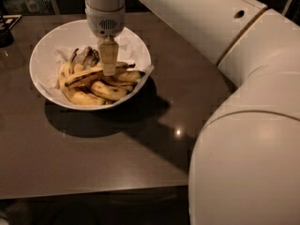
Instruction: Pick banana from white bowl
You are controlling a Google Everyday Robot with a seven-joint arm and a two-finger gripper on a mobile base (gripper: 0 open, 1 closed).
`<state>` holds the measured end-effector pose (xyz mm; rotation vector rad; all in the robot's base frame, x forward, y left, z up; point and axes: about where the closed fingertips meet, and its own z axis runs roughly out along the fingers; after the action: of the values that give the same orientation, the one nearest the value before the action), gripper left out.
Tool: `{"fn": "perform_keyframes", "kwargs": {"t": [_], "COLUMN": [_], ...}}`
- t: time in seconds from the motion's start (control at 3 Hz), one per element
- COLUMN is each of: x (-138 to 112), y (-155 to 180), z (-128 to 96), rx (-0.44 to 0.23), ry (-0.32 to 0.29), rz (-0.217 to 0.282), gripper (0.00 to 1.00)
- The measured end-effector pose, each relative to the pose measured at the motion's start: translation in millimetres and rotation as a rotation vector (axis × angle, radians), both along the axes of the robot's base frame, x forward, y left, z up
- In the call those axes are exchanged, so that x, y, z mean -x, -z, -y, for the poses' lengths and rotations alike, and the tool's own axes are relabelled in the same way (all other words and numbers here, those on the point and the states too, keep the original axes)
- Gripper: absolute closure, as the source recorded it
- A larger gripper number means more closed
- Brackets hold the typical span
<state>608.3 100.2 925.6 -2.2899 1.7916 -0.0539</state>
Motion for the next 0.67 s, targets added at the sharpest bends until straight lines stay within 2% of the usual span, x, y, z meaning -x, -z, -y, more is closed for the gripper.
{"fn": "perform_keyframes", "kwargs": {"t": [0.33, 0.67], "x": [-6.1, -12.9], "y": [9.5, 18.4], "z": [-2.0, -2.2], "rx": [-0.003, -0.018], "ry": [0.001, 0.014], "rz": [-0.028, -0.055], "gripper": [0.46, 0.45]}}
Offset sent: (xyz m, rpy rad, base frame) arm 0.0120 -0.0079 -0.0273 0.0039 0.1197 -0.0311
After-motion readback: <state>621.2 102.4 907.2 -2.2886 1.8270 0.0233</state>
